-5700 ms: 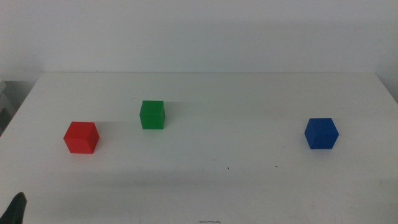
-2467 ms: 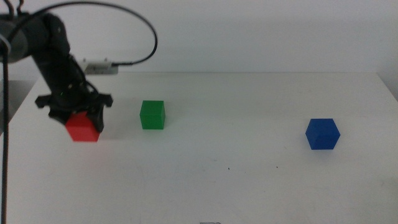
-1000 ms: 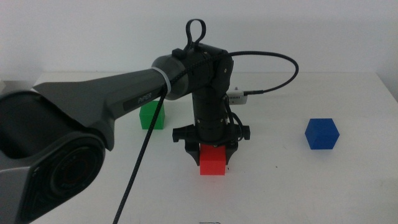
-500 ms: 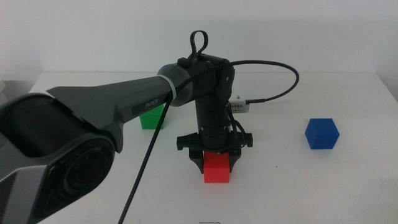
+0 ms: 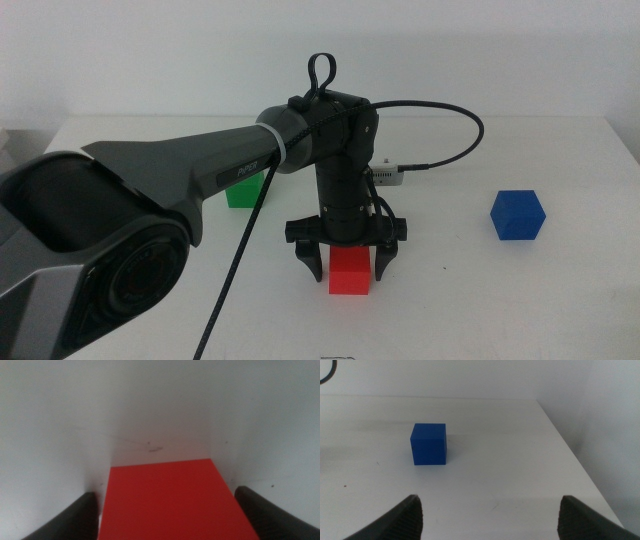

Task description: Stack red cubes first, then green, then blue cubes in a specific spot.

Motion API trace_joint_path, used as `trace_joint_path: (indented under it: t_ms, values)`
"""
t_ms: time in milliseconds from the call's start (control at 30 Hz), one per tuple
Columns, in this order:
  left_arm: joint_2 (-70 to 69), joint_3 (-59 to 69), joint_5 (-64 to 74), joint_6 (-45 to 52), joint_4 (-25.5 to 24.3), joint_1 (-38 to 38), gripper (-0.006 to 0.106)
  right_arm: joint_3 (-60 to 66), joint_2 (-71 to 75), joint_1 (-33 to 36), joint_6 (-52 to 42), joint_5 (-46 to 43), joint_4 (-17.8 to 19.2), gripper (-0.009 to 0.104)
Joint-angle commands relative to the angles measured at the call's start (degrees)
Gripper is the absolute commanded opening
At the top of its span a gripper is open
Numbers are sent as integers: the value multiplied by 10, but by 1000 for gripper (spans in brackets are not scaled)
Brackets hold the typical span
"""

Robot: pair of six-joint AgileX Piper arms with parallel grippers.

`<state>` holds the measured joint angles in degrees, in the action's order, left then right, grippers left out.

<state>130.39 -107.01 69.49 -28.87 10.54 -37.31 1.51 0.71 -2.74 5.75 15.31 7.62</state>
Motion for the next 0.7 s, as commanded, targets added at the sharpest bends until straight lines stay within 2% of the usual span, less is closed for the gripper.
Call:
trace_joint_path:
  t_ms: [0, 433, 667]
  values:
    - [-37, -18, 16, 0, 13, -3, 94, -5, 8, -4, -7, -45, 9, 94]
    - [-47, -85, 59, -5, 12, -3, 93, -5, 8, -4, -7, -45, 9, 94]
    - [-82, -71, 59, -11, -15, -3, 93, -5, 8, -4, -7, -45, 9, 94]
